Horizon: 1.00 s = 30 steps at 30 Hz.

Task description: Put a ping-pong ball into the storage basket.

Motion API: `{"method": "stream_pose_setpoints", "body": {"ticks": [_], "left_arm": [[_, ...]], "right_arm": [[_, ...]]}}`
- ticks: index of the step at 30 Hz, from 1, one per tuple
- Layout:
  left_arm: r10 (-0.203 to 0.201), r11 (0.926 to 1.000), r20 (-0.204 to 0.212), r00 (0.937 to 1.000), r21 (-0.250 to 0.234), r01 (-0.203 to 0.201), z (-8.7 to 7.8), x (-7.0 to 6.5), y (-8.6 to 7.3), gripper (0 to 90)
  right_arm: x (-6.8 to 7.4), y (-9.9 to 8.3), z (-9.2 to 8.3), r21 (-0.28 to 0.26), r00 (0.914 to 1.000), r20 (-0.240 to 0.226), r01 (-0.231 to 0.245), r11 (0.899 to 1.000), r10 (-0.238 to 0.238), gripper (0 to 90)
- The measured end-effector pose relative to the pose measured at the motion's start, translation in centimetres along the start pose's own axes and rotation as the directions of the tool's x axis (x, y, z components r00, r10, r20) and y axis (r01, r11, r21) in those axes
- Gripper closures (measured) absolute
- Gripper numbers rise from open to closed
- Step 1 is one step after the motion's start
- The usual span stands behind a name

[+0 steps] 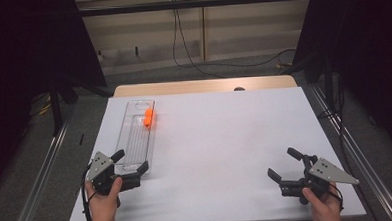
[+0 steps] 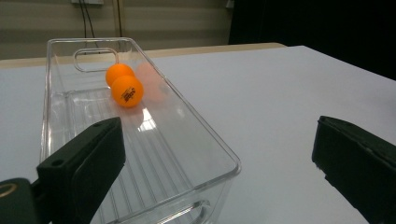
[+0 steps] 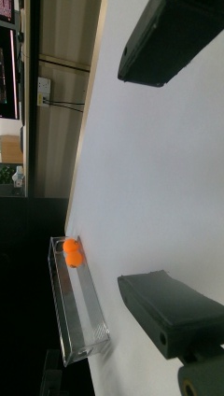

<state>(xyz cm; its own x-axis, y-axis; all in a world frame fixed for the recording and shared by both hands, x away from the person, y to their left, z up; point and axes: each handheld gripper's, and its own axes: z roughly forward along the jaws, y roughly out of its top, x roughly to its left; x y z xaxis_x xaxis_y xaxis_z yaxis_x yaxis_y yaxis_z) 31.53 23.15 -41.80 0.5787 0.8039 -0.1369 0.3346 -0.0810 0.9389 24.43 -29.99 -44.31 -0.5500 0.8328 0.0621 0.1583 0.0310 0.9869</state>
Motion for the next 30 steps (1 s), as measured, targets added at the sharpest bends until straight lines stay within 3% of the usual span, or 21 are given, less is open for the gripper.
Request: {"method": "stream_pose_setpoints", "body": {"ticks": [14, 30], "left_arm": [[-0.011, 0.9998, -0.007, 0.9999, -0.018, 0.011, -0.5, 0.4, -0.5, 2.7], [0.009, 0.9999, -0.016, 0.9998, -0.010, -0.010, -0.8, 0.7, -1.1, 2.8]], "right_arm": [[0.0, 0.0, 0.1, 0.000, 1.0000, -0.001, 0.005, 1.000, -0.005, 2.8], [0.1, 0.0, 0.0, 0.001, 1.0000, -0.002, 0.003, 1.000, -0.003, 2.8]]}}
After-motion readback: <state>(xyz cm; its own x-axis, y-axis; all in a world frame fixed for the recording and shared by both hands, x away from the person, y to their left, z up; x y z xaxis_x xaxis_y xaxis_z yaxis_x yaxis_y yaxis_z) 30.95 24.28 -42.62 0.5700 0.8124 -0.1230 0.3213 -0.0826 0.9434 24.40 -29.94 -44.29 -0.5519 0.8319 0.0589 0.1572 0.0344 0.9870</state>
